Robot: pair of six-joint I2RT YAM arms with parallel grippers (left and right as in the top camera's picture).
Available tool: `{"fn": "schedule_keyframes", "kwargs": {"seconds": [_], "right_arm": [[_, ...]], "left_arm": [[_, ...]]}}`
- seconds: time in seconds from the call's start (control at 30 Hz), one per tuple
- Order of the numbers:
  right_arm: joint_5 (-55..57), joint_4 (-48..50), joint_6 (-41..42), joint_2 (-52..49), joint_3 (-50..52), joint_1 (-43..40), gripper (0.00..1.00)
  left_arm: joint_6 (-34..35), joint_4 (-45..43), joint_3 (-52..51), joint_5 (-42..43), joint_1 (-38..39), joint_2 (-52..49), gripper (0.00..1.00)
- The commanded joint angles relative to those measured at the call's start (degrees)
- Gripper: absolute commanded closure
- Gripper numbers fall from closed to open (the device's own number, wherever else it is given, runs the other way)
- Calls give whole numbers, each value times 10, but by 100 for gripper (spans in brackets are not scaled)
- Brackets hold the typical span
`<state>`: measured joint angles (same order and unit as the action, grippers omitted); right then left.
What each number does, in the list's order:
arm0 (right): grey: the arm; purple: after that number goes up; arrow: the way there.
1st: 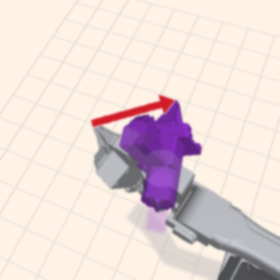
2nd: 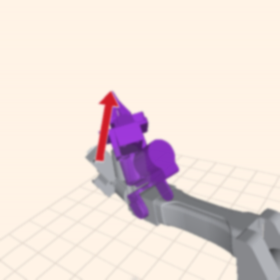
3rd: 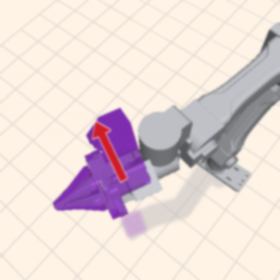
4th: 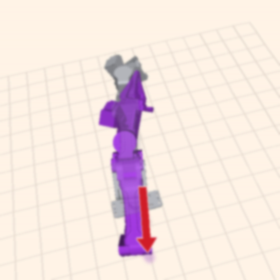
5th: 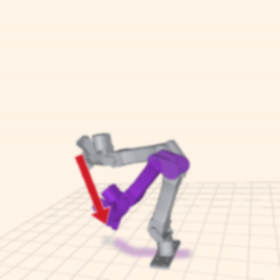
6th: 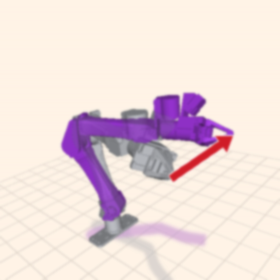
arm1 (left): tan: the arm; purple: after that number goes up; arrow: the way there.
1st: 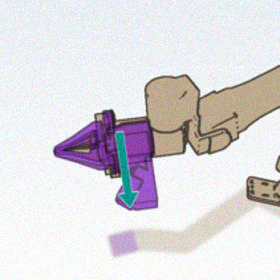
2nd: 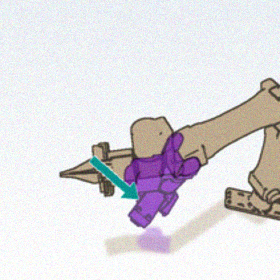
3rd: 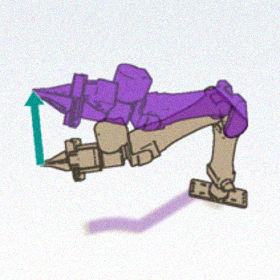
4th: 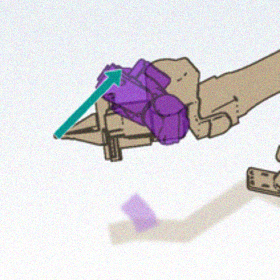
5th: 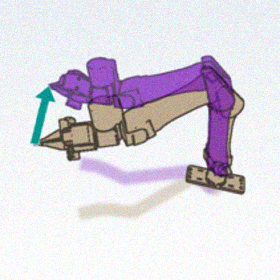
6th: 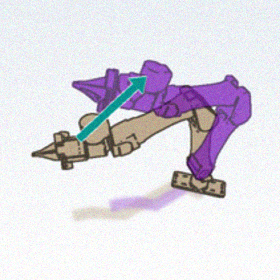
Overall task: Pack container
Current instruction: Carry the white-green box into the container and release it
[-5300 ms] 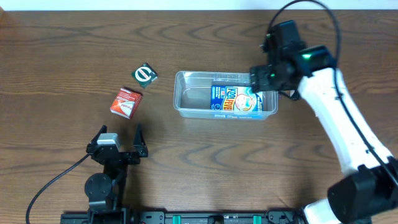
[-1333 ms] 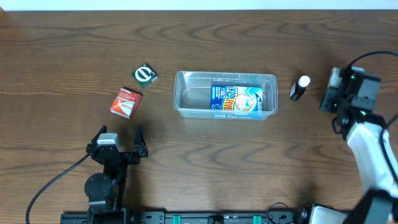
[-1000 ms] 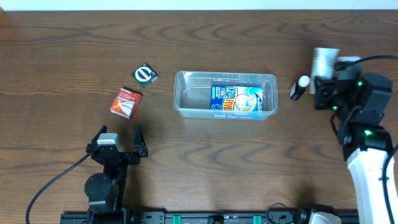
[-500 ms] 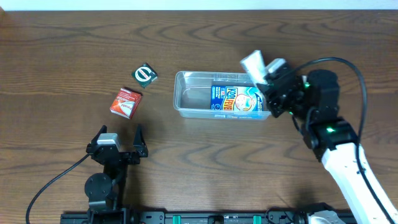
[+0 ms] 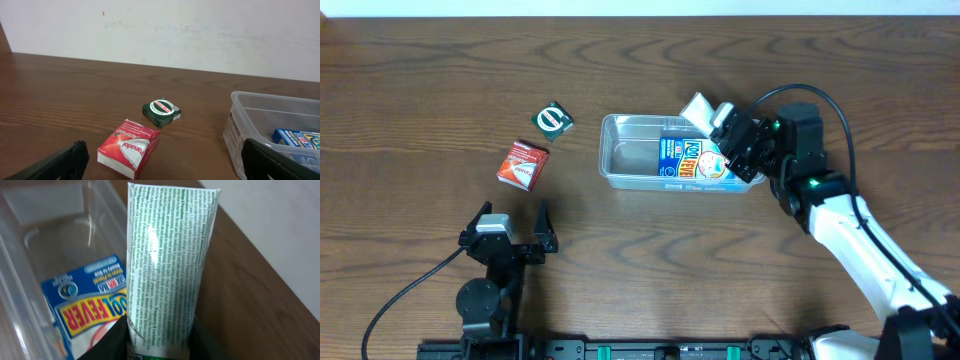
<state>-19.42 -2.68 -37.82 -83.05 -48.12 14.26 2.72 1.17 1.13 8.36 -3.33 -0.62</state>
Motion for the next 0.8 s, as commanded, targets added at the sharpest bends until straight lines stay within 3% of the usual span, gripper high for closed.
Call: {"fn": "schedule_keyframes", "kwargs": {"seconds": [0.0,0.13,0.23,0.37,0.77], "right_arm": [[-2,3,-67,-20,1,12,70],[-2,3,-95,-39,1,12,67],[-2,3,-119,-51,1,12,55],[-1,3,-143,-61,1,12,47],[-1,16,-165,-71,1,11,48]], "left_arm": [[-6,20,-9,4,-3,3,2],[-6,20,-9,4,-3,3,2],[-6,20,-9,4,-3,3,2],[-6,20,-9,4,-3,3,2],[-6,21,-9,4,-3,3,2]]}}
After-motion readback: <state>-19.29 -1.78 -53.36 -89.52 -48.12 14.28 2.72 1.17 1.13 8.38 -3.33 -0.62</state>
